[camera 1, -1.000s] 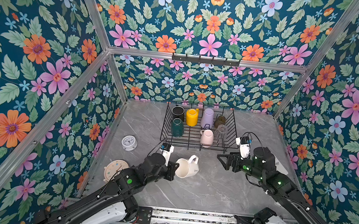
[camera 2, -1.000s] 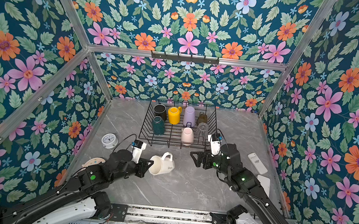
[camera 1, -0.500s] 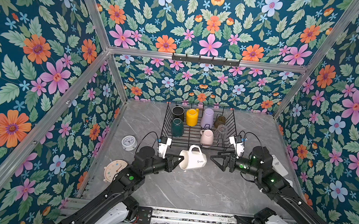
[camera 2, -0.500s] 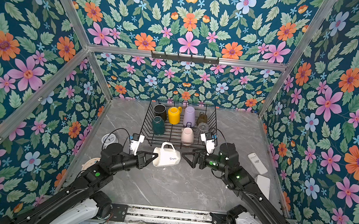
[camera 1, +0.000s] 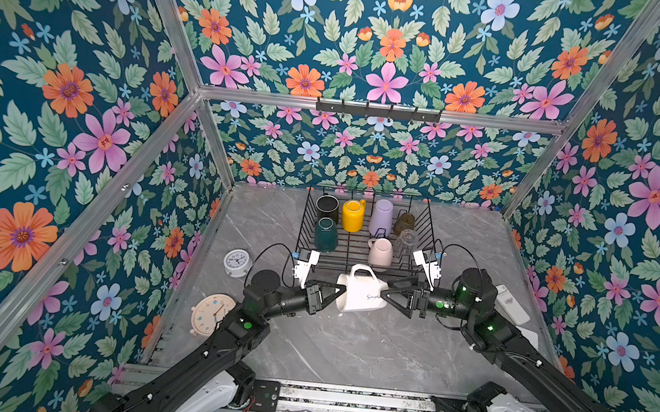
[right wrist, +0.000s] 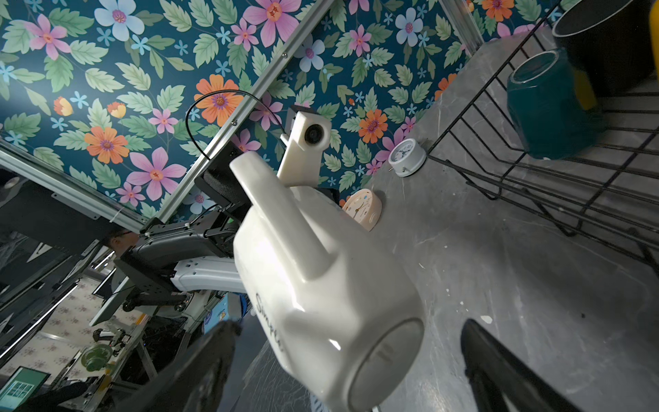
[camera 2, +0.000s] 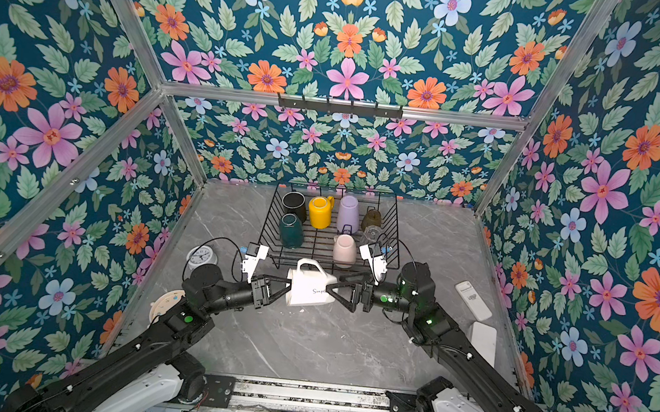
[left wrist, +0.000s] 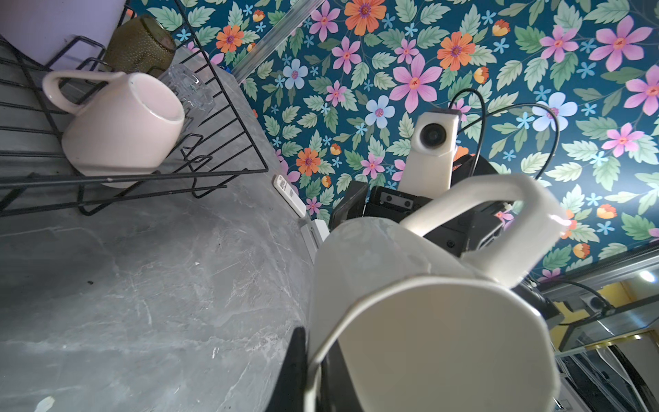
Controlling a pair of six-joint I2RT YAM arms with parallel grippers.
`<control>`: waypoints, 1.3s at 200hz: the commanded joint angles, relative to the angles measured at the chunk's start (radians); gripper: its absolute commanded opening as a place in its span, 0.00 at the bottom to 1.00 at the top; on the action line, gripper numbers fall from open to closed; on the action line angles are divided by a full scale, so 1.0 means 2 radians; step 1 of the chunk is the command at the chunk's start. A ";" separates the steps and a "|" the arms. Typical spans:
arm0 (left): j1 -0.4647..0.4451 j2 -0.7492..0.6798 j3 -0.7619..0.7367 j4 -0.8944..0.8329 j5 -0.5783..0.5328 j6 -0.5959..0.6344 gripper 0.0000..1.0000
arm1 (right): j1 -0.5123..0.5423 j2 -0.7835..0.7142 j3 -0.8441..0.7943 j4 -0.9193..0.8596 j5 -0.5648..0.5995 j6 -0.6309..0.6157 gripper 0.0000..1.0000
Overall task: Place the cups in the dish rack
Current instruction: 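Hold the cream mug up and close the right gripper on it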
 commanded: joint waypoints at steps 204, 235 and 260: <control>0.005 0.036 -0.008 0.146 0.075 -0.068 0.00 | 0.080 0.065 0.033 0.054 0.022 -0.048 0.72; 0.005 0.036 -0.010 0.147 0.077 -0.069 0.00 | 0.081 0.064 0.032 0.054 0.021 -0.049 0.59; 0.005 0.037 -0.011 0.146 0.076 -0.069 0.00 | 0.081 0.061 0.031 0.052 0.023 -0.050 0.50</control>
